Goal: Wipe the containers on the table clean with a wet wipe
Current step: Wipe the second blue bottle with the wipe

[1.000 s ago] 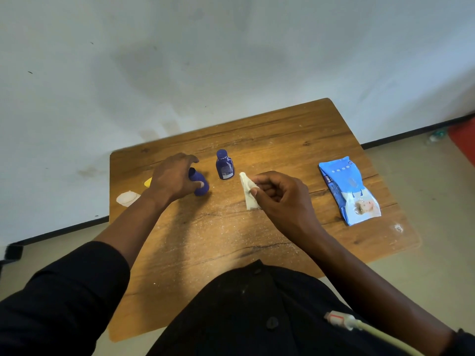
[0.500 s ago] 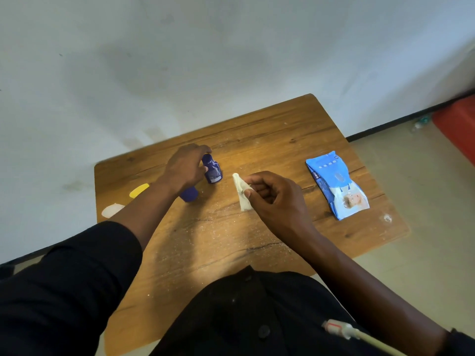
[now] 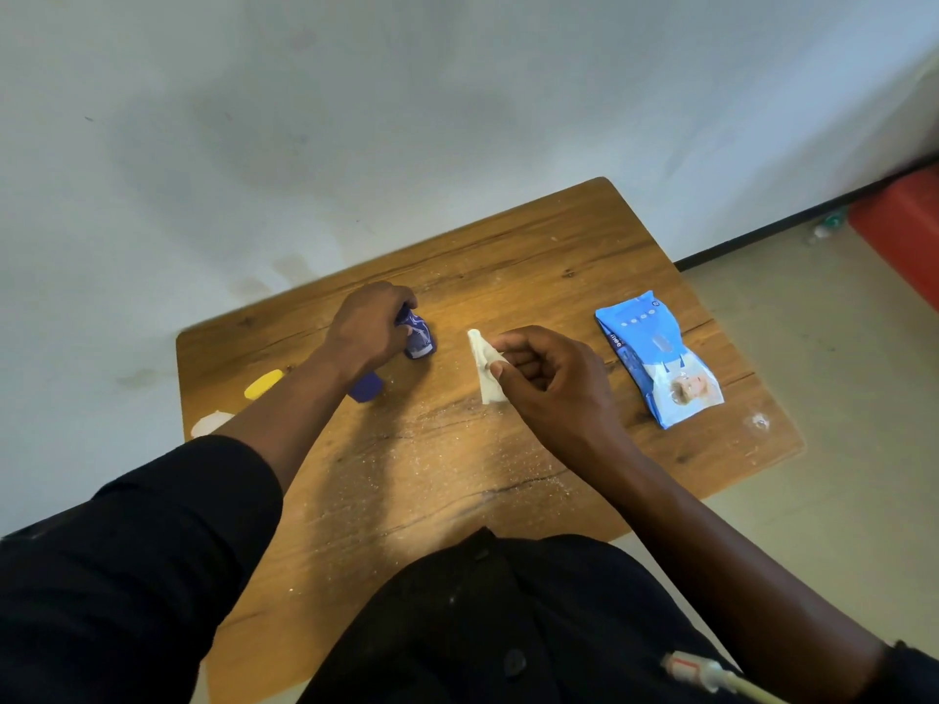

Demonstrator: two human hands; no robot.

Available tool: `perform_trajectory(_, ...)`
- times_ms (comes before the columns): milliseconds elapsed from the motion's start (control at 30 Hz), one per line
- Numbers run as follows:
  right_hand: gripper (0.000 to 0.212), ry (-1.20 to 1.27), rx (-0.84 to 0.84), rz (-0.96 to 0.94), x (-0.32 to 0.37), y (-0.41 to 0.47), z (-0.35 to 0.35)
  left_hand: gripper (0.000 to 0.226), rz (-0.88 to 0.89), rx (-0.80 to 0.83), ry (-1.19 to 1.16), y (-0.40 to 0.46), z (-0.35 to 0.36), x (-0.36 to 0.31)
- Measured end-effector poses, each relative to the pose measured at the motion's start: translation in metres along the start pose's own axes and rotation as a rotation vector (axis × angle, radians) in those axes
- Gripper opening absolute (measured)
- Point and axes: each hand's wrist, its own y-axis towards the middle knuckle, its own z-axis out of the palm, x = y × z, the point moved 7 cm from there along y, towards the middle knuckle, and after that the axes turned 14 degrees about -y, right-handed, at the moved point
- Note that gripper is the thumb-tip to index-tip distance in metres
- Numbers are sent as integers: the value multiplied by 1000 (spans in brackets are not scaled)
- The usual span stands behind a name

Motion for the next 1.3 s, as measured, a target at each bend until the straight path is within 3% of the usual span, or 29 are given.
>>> perform_trajectory(133,21,4,-16,-2,2,3,-2,39,18,-108,-124,-19,-22,-17)
perform_trajectory(367,20,-60,-106,-45,13,6,-6,52,-26,-201,-547,-79,-48,-34)
perform_trajectory(600,22,-258,-222,-312,55,-1,-9,51,-67,-318,-906,-127,-63,-46)
perform_trajectory(867,34,-311,-54,-571,97,-30,18,22,-24,-641,-1135,-159,-87,-83)
perform_trajectory(1033,37,-326,-4,-657,111,-48,18,25,-126,-799,-1261,-168,-96,-79)
perform_trajectory(1300,30,-400,-83,-749,133,-64,7,27,-108,-719,-1373,-170,-92,-89)
